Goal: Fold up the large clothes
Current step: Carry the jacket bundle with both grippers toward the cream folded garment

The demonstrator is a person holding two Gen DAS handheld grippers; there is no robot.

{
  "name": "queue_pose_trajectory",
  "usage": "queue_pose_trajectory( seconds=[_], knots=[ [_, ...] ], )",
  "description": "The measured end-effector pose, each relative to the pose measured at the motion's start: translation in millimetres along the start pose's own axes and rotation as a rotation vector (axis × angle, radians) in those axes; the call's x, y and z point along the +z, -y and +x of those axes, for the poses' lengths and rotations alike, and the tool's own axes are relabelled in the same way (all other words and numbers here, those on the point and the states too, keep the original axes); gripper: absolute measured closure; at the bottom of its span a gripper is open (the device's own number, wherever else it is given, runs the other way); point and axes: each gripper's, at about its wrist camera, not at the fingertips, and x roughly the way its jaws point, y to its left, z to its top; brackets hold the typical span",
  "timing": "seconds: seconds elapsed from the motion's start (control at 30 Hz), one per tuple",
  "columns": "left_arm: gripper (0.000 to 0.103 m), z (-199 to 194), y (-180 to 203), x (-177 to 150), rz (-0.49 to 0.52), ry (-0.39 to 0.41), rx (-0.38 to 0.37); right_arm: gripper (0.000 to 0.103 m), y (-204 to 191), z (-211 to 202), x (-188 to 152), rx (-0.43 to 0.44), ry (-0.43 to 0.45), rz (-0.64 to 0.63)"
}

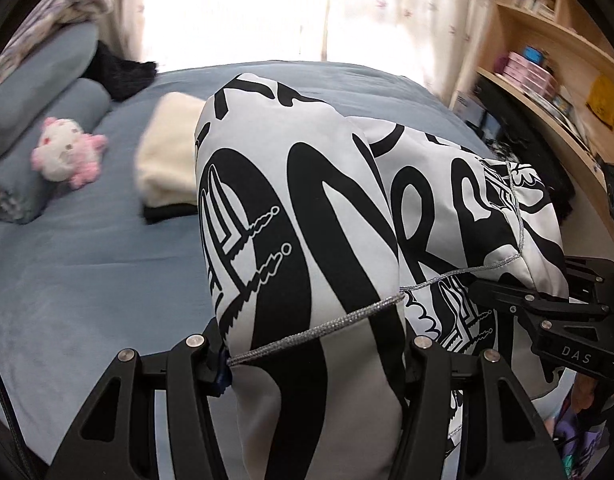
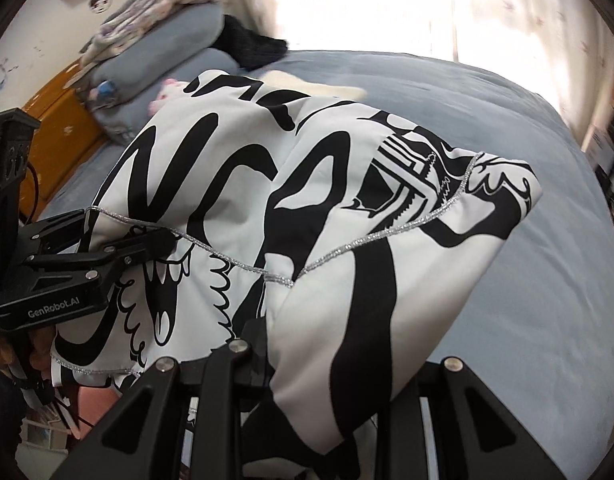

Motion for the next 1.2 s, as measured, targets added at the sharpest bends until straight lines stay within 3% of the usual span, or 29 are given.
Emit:
queue_pose_trajectory(
  seconds=[0.3,0.43,0.63,1.2],
  knots=[
    [0.048,2.5,-86.2,17.7,-0.023,-0.006,0.067,0.078,22.5,25.5,15.7,0.053,-0.005,-0.035],
    [0.048,-0.5,-92.9,10.9,-0.022,-0.01,0.079,0.078,37.9,44.5,33.6,0.063,-0.006,-0.036],
    [0.048,10.5,-84.0,26.8,-0.009,0.007,0.087,0.078,45.3,73.9,71.1,0.066,0.016,-0.017],
    [0.048,111.9,-130.8,176.0,0.087,0.135,0.154,0.078,99.2,160.3,211.9,0.065,0.185,0.046]
  ],
)
